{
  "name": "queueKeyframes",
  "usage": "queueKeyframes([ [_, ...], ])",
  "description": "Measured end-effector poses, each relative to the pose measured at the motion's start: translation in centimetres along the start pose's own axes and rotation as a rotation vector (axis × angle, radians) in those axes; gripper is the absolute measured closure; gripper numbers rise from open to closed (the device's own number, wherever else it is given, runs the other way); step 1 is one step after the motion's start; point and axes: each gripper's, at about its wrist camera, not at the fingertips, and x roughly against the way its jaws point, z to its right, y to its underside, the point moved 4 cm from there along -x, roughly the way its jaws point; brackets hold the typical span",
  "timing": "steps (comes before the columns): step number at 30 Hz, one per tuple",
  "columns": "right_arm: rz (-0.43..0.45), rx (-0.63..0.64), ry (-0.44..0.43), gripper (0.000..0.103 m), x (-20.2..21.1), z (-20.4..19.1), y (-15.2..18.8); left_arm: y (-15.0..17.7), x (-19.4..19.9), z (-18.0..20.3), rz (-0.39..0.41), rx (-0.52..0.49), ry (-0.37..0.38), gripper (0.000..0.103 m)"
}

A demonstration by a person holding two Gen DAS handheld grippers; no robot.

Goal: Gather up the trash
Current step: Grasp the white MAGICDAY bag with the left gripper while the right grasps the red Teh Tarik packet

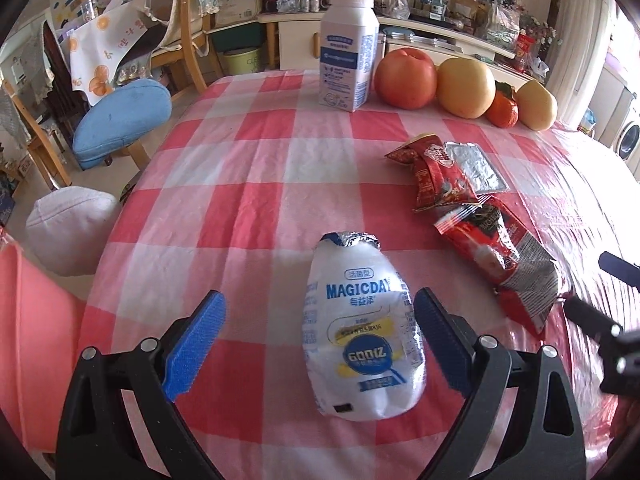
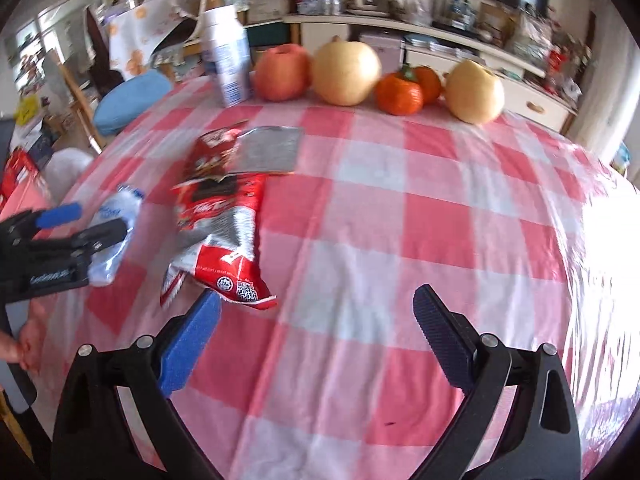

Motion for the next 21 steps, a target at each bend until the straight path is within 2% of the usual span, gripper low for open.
queueKeyframes([
  [6, 0.045, 0.055, -0.118, 0.006, 0.9, -2.4, -0.6, 0.5, 1.2, 0.5, 0.020, 0.013, 0.042, 0.009],
  [9, 0.033, 0.111, -0.134, 0.006, 0.0, -4.3, -0.7, 0.9, 0.8, 0.9, 0.004, 0.007, 0.052, 0.009],
  [14, 0.020, 0.137, -0.146, 0.006, -1.4, -5.4, -1.4, 1.2, 0.0, 1.3, -0.005, -0.008, 0.054, 0.010],
  [17, 0.016, 0.137, -0.158, 0.006, -2.1, -5.5, -2.0, 1.2, -0.4, 1.2, -0.004, -0.006, 0.045, 0.024],
  [21, -0.001, 0.132, -0.162, 0.006, -3.1, -5.6, -1.9, 1.2, -0.5, 1.3, 0.010, -0.013, 0.037, 0.026],
])
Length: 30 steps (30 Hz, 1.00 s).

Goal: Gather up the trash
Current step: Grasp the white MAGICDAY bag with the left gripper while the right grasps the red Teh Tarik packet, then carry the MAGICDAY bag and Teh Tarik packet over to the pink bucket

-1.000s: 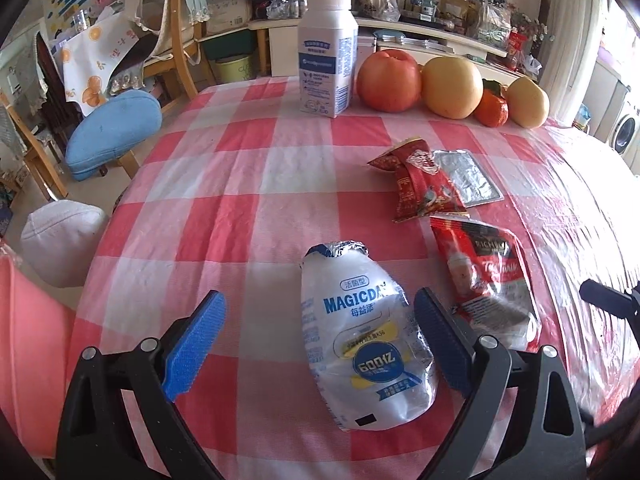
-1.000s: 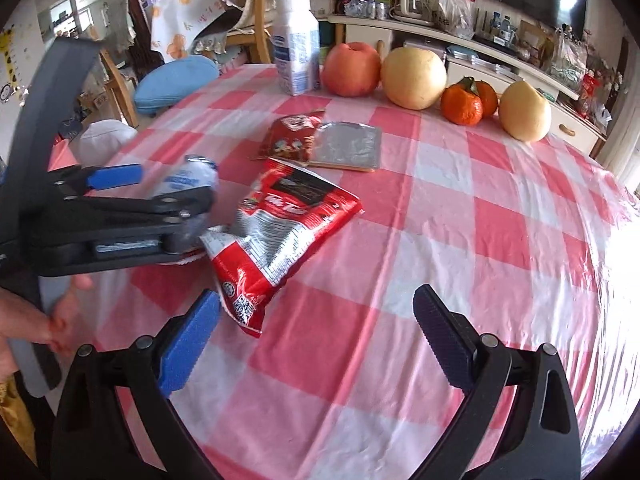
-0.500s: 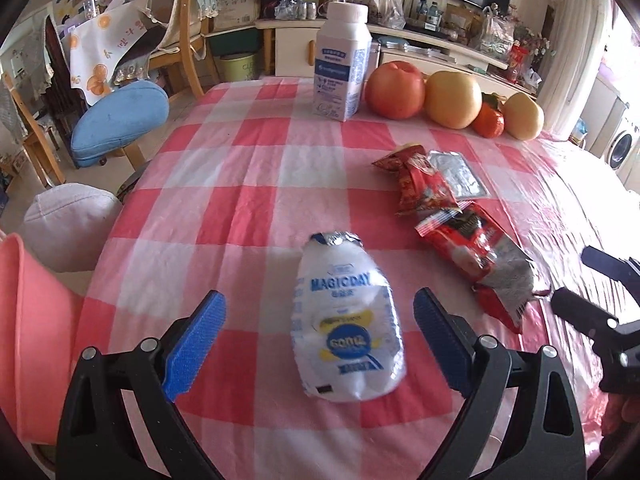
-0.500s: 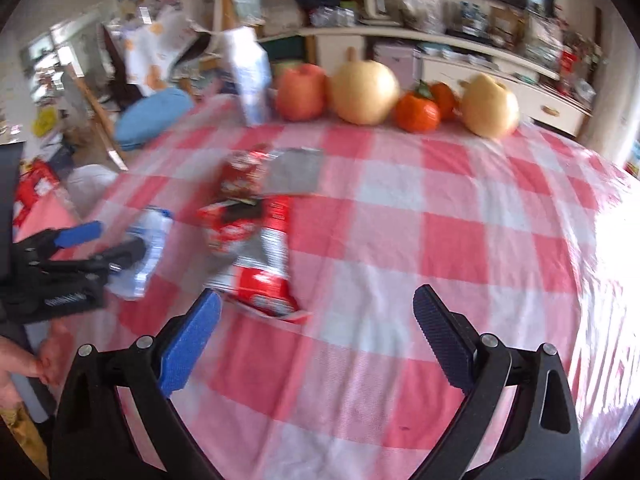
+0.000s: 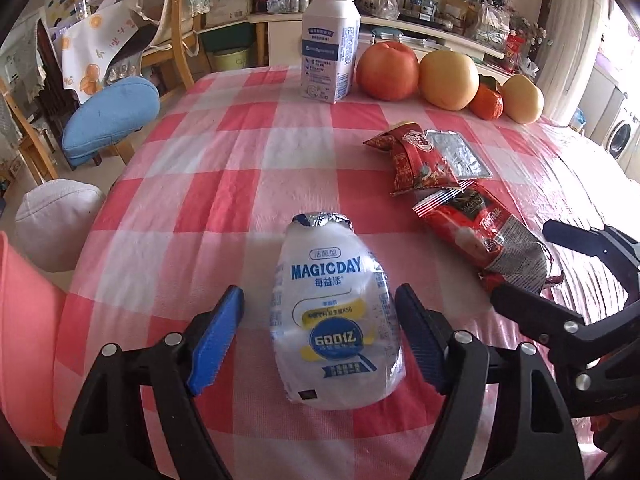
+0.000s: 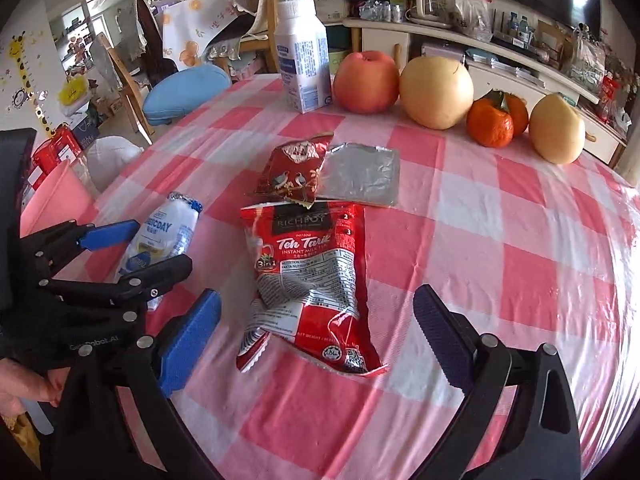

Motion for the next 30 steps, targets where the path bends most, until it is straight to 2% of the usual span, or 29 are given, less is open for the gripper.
queueKeyframes([
  [4, -0.003, 0.011, 0.007, 0.007, -0.5, -0.2, 0.2, 0.0, 0.1, 0.1, 0.023, -0.010, -0.010, 0.035],
  [6, 0.000, 0.024, 0.020, 0.016, -0.5, -0.3, 0.3, 0.0, 0.2, 0.0, 0.035, -0.004, -0.011, 0.042],
  [13, 0.023, 0.050, 0.028, 0.043, -0.1, -0.3, 0.4, 0.1, 0.5, -0.4, 0.053, 0.019, 0.013, 0.042],
  [22, 0.050, -0.003, -0.040, 0.050, 0.8, 0.2, 0.8, 0.1, 1.3, -1.3, 0.071, 0.055, 0.053, 0.042],
  [30, 0.092, -0.015, -0.052, 0.053, 2.4, -0.4, 1.0, -0.4, 3.3, -2.7, 0.122, 0.097, 0.073, 0.042],
])
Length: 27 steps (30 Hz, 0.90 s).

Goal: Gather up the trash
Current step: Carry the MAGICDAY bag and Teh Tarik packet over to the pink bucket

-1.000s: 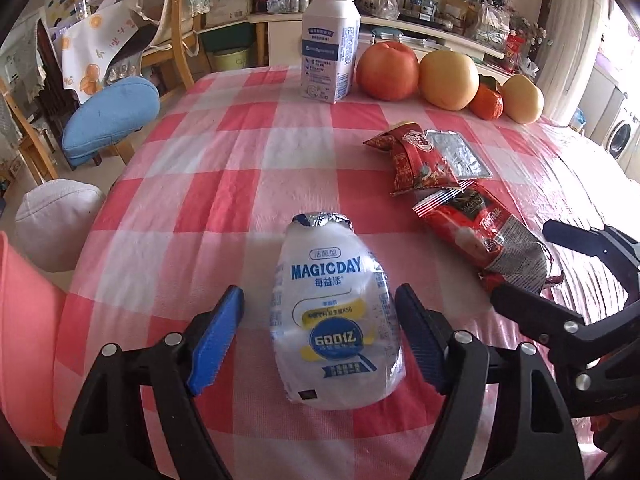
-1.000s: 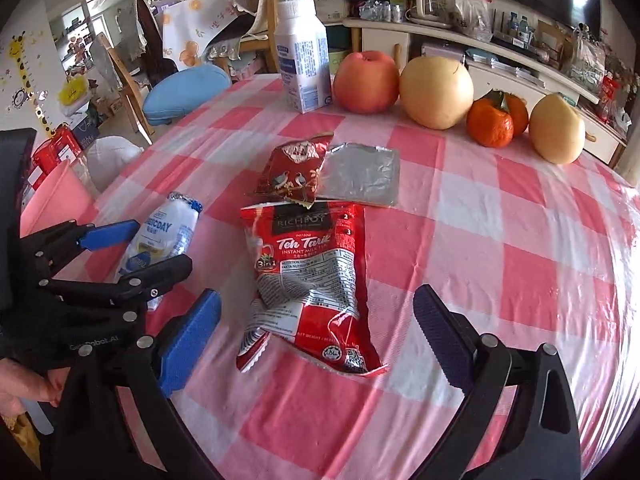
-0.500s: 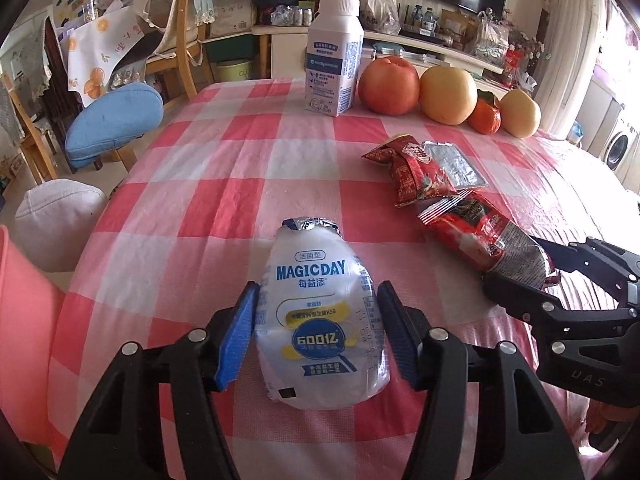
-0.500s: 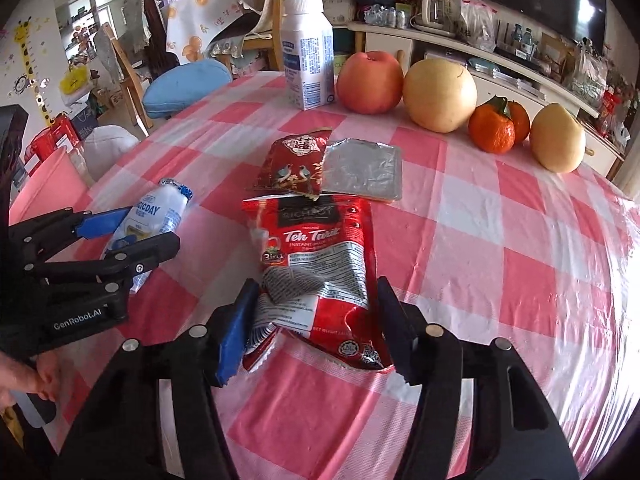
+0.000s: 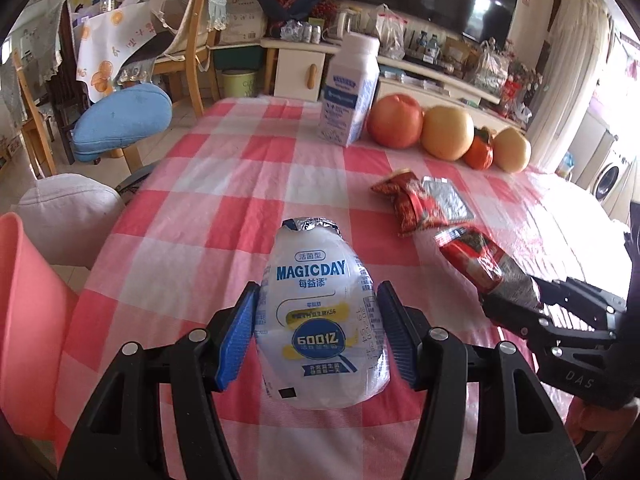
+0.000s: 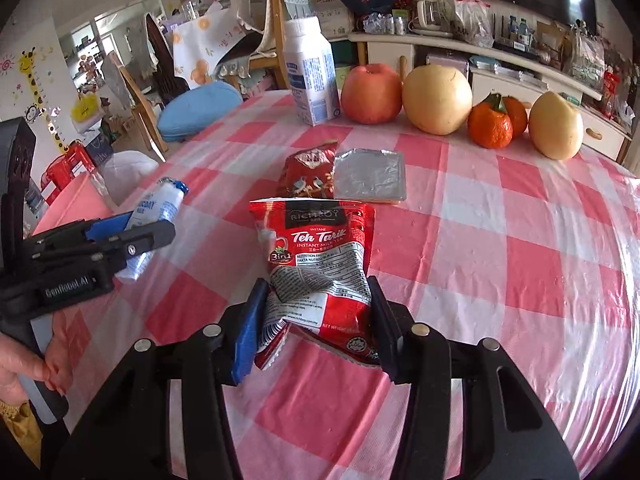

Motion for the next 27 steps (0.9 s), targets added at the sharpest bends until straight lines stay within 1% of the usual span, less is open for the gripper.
queueKeyframes([
  [8, 0.038, 0.014, -0.007, 0.054, 1.9, -1.6, -0.3, -1.2, 2.1, -2.1, 0.051, 0.060, 0.002, 0.042],
  [16, 0.058, 0.060, -0.026, 0.054, 3.1, -5.4, -1.3, -2.4, 4.3, -5.1, 0.101, 0.131, -0.015, 0.042],
  [22, 0.079, 0.123, -0.067, 0.054, 3.9, -10.2, -2.9, -3.1, 6.1, -8.8, 0.135, 0.220, -0.043, 0.042],
  [27, 0.103, 0.183, -0.134, 0.053, 3.8, -16.1, -5.3, -3.5, 8.0, -13.4, 0.177, 0.318, -0.094, 0.042],
])
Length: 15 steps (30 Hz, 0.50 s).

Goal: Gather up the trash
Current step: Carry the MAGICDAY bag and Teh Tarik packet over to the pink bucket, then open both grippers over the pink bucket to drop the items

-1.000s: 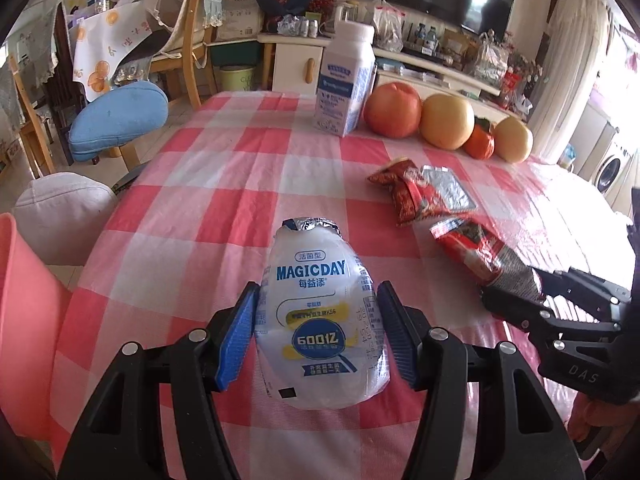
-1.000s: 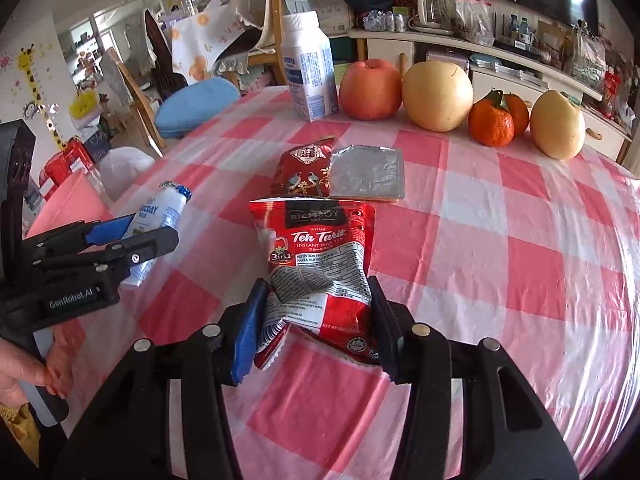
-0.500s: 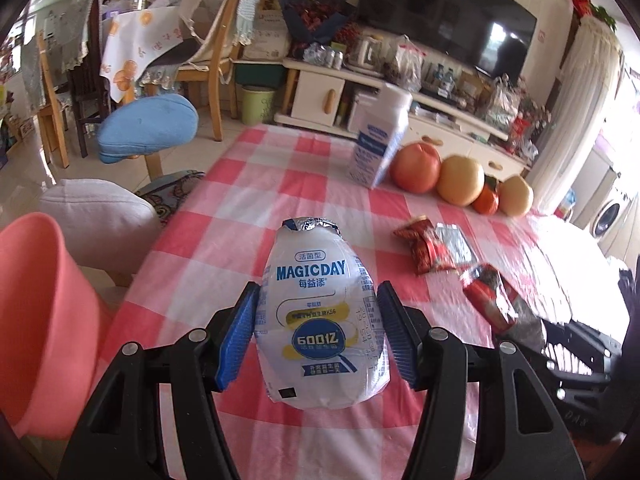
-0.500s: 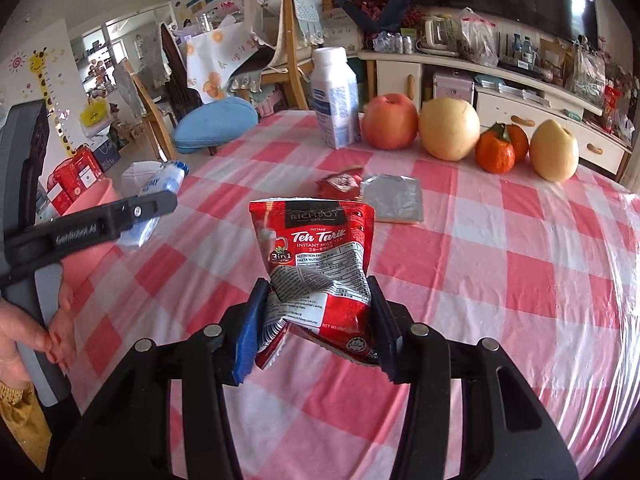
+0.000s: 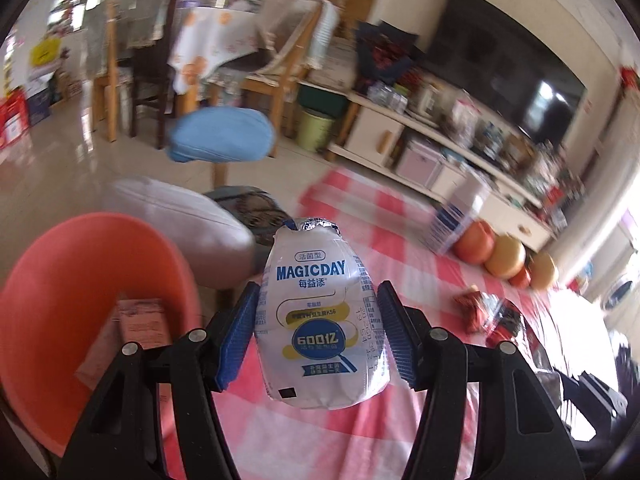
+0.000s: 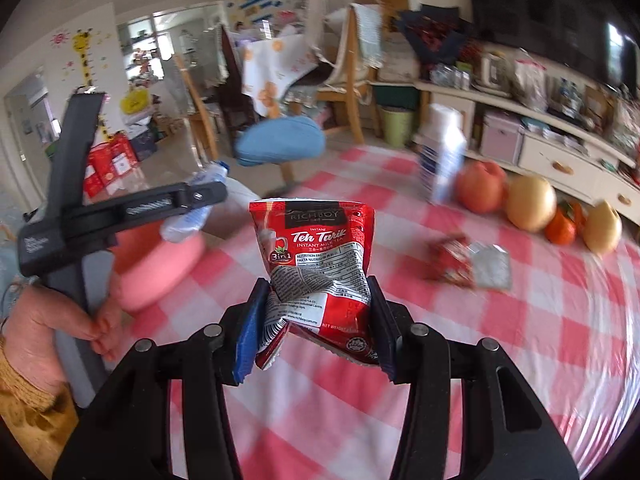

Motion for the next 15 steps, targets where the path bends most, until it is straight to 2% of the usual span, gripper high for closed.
queueKeyframes([
  [5, 0.005, 0.090, -0.059, 0.053, -1.6, -5.4, -2.7, -1.8, 1.5, -5.5, 0.044, 0.102, -0.081, 0.042],
  [9, -0.004, 0.151, -0.107, 0.053, -3.7, -10.0, -4.5, -3.1, 2.5, -10.8, 0.073, 0.221, -0.139, 0.042],
  [15, -0.027, 0.209, -0.165, 0.053, -7.1, -15.1, -5.8, -3.4, 3.6, -16.5, 0.094, 0.351, -0.179, 0.042],
])
